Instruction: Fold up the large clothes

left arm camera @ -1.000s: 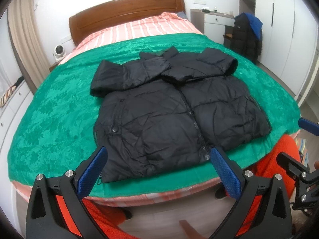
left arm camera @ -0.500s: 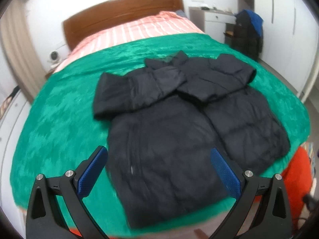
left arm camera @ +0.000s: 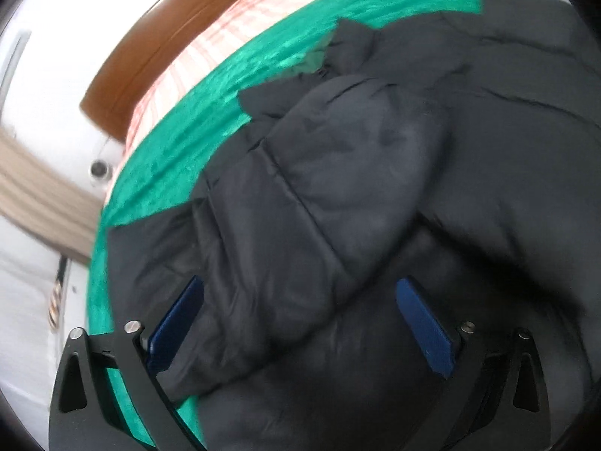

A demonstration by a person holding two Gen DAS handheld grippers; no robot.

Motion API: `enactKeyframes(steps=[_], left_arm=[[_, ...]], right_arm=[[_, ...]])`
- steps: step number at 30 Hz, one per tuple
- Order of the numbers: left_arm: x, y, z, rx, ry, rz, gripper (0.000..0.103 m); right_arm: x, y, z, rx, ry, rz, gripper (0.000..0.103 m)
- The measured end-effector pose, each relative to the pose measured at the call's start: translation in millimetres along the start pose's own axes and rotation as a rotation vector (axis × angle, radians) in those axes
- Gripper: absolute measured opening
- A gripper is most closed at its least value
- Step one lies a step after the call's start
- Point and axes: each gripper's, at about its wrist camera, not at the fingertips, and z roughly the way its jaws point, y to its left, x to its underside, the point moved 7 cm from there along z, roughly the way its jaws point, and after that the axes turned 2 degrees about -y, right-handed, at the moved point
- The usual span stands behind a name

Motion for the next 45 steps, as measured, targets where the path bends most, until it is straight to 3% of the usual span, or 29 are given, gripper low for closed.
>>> enactKeyframes(steps=[1,2,4,8,10,13,16,18,20,23,24,26,28,32,35,36,37,39,45], left_arm=[[-1.0,5.8,6.5,0.035,0.007,-0.052,0.063],[0.1,9.9,9.4,0.084,0.017,-0.093,0.016],[4.3,38.9,3.9,0.079,0.008,-0.208,0.010],[27.3,125.4,-36.4,0.067,-0.083,-0.438,0.007],[61.7,186.5,-60.4,0.046,-0.107,-0.597,0.007],[139.0,273.6,-85.3,-0.021,-0.108,-0.852,0.007],[229.7,330.5,-90.3,-0.131,-0.048,-1.040,0.010],[289.4,347.8,-83.1,-0.204,0.031,-1.147,0.024],[337.9,349.1,-76.6,-0.238,0.098,-1.215,0.054],[376.4,328.1,-84.1,-0.260,0.121,-1.232,0.062],[378.4,315.5,-88.4,-0.243,0.110,-1.227,0.065],[369.7,297.5,-90.5,-0.223,0.084,-1.208,0.081],[356.9,267.5,-105.5,-0.214,0.037,-1.159,0.091],[321.8,213.7,-103.0,-0.215,-0.015,-0.975,0.092],[308.7,182.4,-96.7,-0.225,-0.004,-0.827,0.092],[307.1,176.1,-93.7,-0.223,0.000,-0.791,0.092],[306.2,170.7,-91.6,-0.223,0.004,-0.753,0.092],[305.3,165.0,-86.4,-0.211,0.015,-0.712,0.092],[298.2,154.5,-83.0,-0.149,0.015,-0.716,0.092]], right_arm=[[0.6,-1.3,0.0,0.000,0.002,-0.001,0.102],[0.7,-2.1,-0.3,-0.001,0.001,-0.003,0.102],[-0.3,-2.2,0.7,-0.001,-0.003,-0.007,0.102],[-1.3,3.0,4.4,-0.024,-0.009,-0.014,0.102],[-1.2,7.0,5.3,-0.038,-0.015,-0.020,0.102],[-1.6,14.2,6.5,-0.055,-0.023,-0.033,0.102],[-4.6,21.3,7.0,-0.060,-0.034,-0.058,0.102],[-11.8,24.8,5.9,-0.070,-0.055,-0.081,0.102],[-28.7,24.9,7.2,-0.099,-0.086,-0.101,0.102],[-69.9,17.3,19.4,-0.135,-0.154,-0.121,0.102],[-90.6,19.0,32.4,-0.150,-0.182,-0.167,0.103],[-114.9,29.7,58.5,-0.147,-0.192,-0.260,0.103],[-142.4,50.0,105.7,-0.126,-0.184,-0.402,0.102],[-177.7,88.8,216.2,-0.052,-0.115,-0.660,0.102],[-182.1,88.3,284.8,0.026,0.036,-0.725,0.101],[-185.7,84.6,293.6,0.004,0.058,-0.691,0.091],[-193.8,77.9,292.6,-0.041,0.067,-0.617,0.058],[-219.7,47.1,268.7,-0.003,-0.002,-0.489,0.015],[-289.0,-105.0,160.1,0.102,-0.195,-0.152,0.013]])
